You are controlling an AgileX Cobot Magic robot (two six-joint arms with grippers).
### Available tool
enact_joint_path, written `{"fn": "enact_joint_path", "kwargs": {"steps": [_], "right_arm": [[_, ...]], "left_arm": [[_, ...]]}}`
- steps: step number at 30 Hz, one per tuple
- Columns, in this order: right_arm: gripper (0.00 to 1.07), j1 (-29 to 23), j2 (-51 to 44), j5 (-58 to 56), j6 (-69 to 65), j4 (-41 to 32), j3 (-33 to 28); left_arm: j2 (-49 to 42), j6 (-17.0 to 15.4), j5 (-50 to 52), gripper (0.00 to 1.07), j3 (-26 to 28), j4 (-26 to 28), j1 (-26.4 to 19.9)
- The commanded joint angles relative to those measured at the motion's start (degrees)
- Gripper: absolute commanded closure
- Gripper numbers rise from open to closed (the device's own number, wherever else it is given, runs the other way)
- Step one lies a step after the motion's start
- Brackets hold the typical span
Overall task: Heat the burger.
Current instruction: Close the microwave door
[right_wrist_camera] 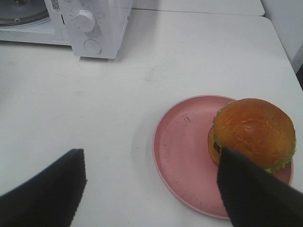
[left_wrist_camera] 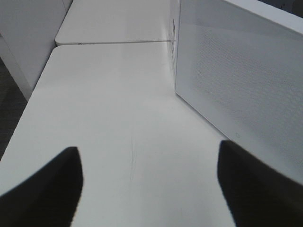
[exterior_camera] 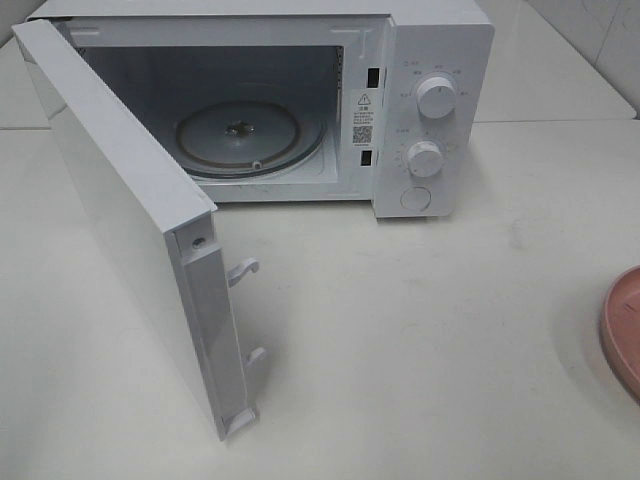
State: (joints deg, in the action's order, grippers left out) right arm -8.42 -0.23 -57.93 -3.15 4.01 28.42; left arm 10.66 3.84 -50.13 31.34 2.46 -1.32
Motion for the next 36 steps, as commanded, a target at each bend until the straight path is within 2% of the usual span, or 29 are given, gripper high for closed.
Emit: {"fn": "enact_joint_path", "kwargs": {"steps": [1, 2, 3, 4, 5, 6, 7, 9, 12, 15, 16, 18, 19, 20, 22, 23, 24, 28, 31, 33, 36], "right_arm": [[0.31, 0.40, -1.66, 0.74, 0.34, 0.11, 0.00], [0.31, 0.40, -1.66, 0.74, 0.34, 0.11, 0.00], [0.31, 0.40, -1.66, 0.74, 0.34, 0.11, 0.00], [0.31, 0.40, -1.66, 0.74, 0.34, 0.11, 0.00], [0.31, 0.40, -1.66, 0.74, 0.34, 0.11, 0.00], [0.31, 0.40, -1.66, 0.74, 0.34, 0.11, 0.00], [0.31, 0.40, -1.66, 0.74, 0.34, 0.11, 0.00], [0.31, 0.40, -1.66, 0.74, 0.34, 0.11, 0.00], [0.31, 0.40, -1.66, 0.74, 0.34, 0.11, 0.00], [0.31, 0.40, -1.66, 0.74, 0.34, 0.11, 0.00], [0.31, 0.40, -1.66, 0.74, 0.34, 0.11, 0.00], [0.31, 0.40, -1.66, 0.74, 0.34, 0.11, 0.00], [0.31, 0.40, -1.66, 0.74, 0.34, 0.11, 0.00], [0.31, 0.40, -1.66, 0.74, 0.34, 0.11, 0.00], [0.31, 0.40, -1.66, 0.74, 0.34, 0.11, 0.00], [0.31, 0.40, -1.66, 0.74, 0.34, 0.11, 0.00], [0.31, 0.40, -1.66, 0.74, 0.34, 0.11, 0.00], [0.31, 0.40, -1.66, 0.74, 0.34, 0.11, 0.00], [0.31, 0.40, -1.66, 0.74, 0.34, 0.11, 0.00], [0.31, 0.40, -1.66, 0.74, 0.34, 0.11, 0.00], [0.31, 0.40, -1.66, 0.74, 0.34, 0.11, 0.00]], "left_arm": [[2.81, -0.11, 3.55, 0.67, 0.34, 0.52, -0.06], [2.81, -0.11, 3.55, 0.67, 0.34, 0.52, -0.06], [4.76, -0.11, 3.61, 0.80, 0.29, 0.86, -0.06], [5.79, -0.11, 4.13, 0.86, 0.17, 1.15, -0.06], [5.79, -0.11, 4.13, 0.86, 0.17, 1.15, -0.06], [7.85, -0.11, 6.13, 0.94, -0.11, 1.55, -0.06], [7.85, -0.11, 6.13, 0.94, -0.11, 1.55, -0.06], [11.12, -0.11, 9.11, 1.07, -0.23, 1.55, -0.06], [13.29, 0.00, 12.15, 1.07, -0.63, 1.55, -0.06], [16.04, 0.00, 18.68, 1.07, -2.12, 1.55, -0.06], [17.70, 0.11, 24.06, 1.07, -3.32, 1.55, -0.06], [18.45, 0.11, 26.47, 1.07, -3.95, 1.55, -0.06], [20.28, 0.11, 33.17, 1.07, -6.07, 1.55, -0.06], [20.28, 0.11, 33.17, 1.07, -6.07, 1.55, -0.06], [23.09, 0.11, 43.49, 1.07, -9.51, 1.55, -0.06], [23.09, 0.11, 43.49, 1.07, -9.51, 1.55, -0.06], [25.38, 0.11, 50.71, 1.07, -11.97, 1.49, -0.06], [29.28, 0.11, 58.79, 1.07, -14.67, 0.74, -0.06], [35.70, -0.06, 67.49, 1.07, -16.67, -1.32, -0.06], [37.47, -0.11, 69.44, 1.07, -16.79, -2.06, -0.06], [44.23, -1.66, 75.69, 1.07, -16.79, -7.28, -0.06]]}}
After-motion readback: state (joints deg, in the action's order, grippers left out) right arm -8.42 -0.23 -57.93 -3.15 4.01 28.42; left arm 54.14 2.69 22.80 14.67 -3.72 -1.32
